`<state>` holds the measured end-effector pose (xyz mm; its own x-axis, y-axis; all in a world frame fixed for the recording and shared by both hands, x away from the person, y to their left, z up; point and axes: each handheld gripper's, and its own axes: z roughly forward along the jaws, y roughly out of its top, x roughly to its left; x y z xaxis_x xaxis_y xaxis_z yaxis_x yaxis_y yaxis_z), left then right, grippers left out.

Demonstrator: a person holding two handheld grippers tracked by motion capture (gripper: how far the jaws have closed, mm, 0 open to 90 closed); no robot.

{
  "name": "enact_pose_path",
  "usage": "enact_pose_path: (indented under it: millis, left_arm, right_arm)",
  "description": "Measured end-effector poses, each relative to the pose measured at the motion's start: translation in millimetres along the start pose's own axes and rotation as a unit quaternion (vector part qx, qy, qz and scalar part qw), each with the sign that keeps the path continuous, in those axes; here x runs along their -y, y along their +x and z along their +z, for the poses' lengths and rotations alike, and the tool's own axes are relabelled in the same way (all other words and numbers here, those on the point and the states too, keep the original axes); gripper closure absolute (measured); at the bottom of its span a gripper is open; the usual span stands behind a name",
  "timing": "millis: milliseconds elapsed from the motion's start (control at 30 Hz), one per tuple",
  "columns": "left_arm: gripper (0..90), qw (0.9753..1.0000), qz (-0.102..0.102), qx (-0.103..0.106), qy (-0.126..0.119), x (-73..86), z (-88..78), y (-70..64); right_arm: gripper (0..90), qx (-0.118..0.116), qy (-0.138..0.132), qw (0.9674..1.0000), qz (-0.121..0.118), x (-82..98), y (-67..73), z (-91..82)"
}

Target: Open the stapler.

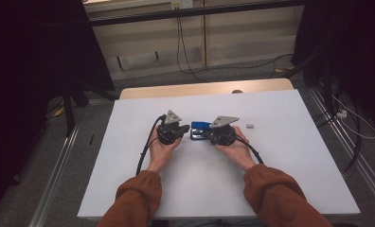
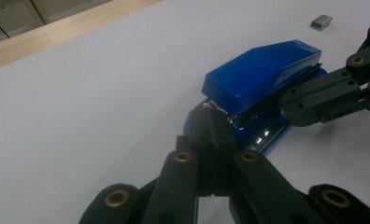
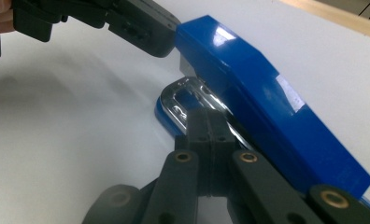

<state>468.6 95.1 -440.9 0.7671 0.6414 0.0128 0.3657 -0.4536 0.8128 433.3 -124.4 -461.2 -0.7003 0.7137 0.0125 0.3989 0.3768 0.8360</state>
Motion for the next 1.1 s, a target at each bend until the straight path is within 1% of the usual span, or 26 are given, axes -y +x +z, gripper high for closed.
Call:
enact_pose_path:
  millis: [33, 67, 100, 200, 300, 333, 433, 533, 600, 700, 767, 800, 867, 900, 933, 1000, 1067, 1100]
  left_arm:
    - [90.0, 1.0000, -0.002, 0.001, 0.000, 0.3, 0.6, -0.2]
    - [90.0, 1.0000, 0.000, 0.002, -0.001, 0.4, 0.7, 0.3]
    - [90.0, 1.0000, -0.003, 0.002, -0.001, 0.4, 0.7, -0.1]
    - [90.0, 1.0000, -0.001, 0.002, -0.004, -0.5, 0.8, 0.1]
    - [90.0, 1.0000, 0.000, 0.002, -0.002, -0.4, 1.5, -0.1]
    - [90.0, 1.0000, 0.001, 0.001, -0.001, -0.2, 2.0, -0.2]
    - [90.0, 1.0000, -0.002, 0.004, 0.002, 1.0, 3.9, -0.1]
    - [90.0, 0.9999, 0.004, 0.001, 0.011, 2.6, 6.7, -0.2]
    - [90.0, 0.9999, 0.004, 0.005, 0.013, 2.5, 7.9, -0.6]
    - [90.0, 0.9999, 0.006, 0.001, 0.009, 1.7, 8.8, -2.5]
    - [90.0, 1.0000, 0.005, 0.003, 0.006, 1.9, 8.9, -2.6]
    - [90.0, 0.9999, 0.013, -0.001, 0.007, 1.3, 8.6, -2.7]
    - [90.0, 0.9999, 0.014, -0.005, 0.009, 1.1, 8.5, -3.5]
    - [90.0, 0.9998, 0.018, -0.003, 0.012, 0.8, 8.1, -3.2]
    - [90.0, 0.9999, 0.013, -0.001, 0.008, 0.8, 8.2, -3.3]
    - [90.0, 0.9999, 0.013, 0.002, 0.003, 0.0, 7.3, -3.0]
    - [90.0, 0.9999, 0.014, -0.003, 0.003, -1.2, 6.4, -4.1]
    - [90.0, 0.9999, 0.012, 0.001, 0.003, -1.3, 6.6, -4.1]
  right_arm:
    - [90.0, -0.001, 0.002, 1.0000, 0.000, 0.2, -0.2, 0.6]
    - [90.0, 0.002, 0.003, 1.0000, 0.002, -0.1, -0.5, 0.7]
    - [90.0, 0.002, 0.003, 1.0000, 0.004, -0.3, -0.9, 0.7]
    - [90.0, 0.003, 0.010, 0.9999, 0.002, -0.5, -1.3, 2.6]
    - [90.0, 0.009, 0.019, 0.9998, -0.001, -1.2, -0.1, 4.3]
    - [90.0, 0.008, 0.019, 0.9998, 0.000, -1.3, -0.4, 4.3]
    - [90.0, 0.007, 0.021, 0.9997, 0.013, -1.2, -2.8, 4.5]
    - [90.0, 0.005, 0.021, 0.9996, 0.020, -1.1, -4.3, 4.7]
    - [90.0, 0.003, 0.021, 0.9995, 0.023, -1.0, -4.9, 4.7]
    - [90.0, 0.003, 0.022, 0.9995, 0.022, -1.1, -4.9, 4.7]
    - [90.0, 0.005, 0.023, 0.9995, 0.023, -1.4, -4.4, 4.7]
    - [90.0, 0.005, 0.024, 0.9992, 0.030, -1.7, -4.5, 4.7]
    - [90.0, 0.004, 0.025, 0.9992, 0.032, -1.8, -4.8, 4.8]
    - [90.0, 0.004, 0.024, 0.9992, 0.031, -1.6, -4.8, 4.8]
    - [90.0, 0.004, 0.024, 0.9992, 0.031, -1.7, -4.7, 4.8]
    - [90.0, 0.004, 0.025, 0.9992, 0.030, -1.8, -4.6, 4.8]
    - [90.0, 0.003, 0.024, 0.9992, 0.031, -1.7, -4.5, 5.1]
    - [90.0, 0.003, 0.024, 0.9992, 0.031, -1.8, -4.2, 5.2]
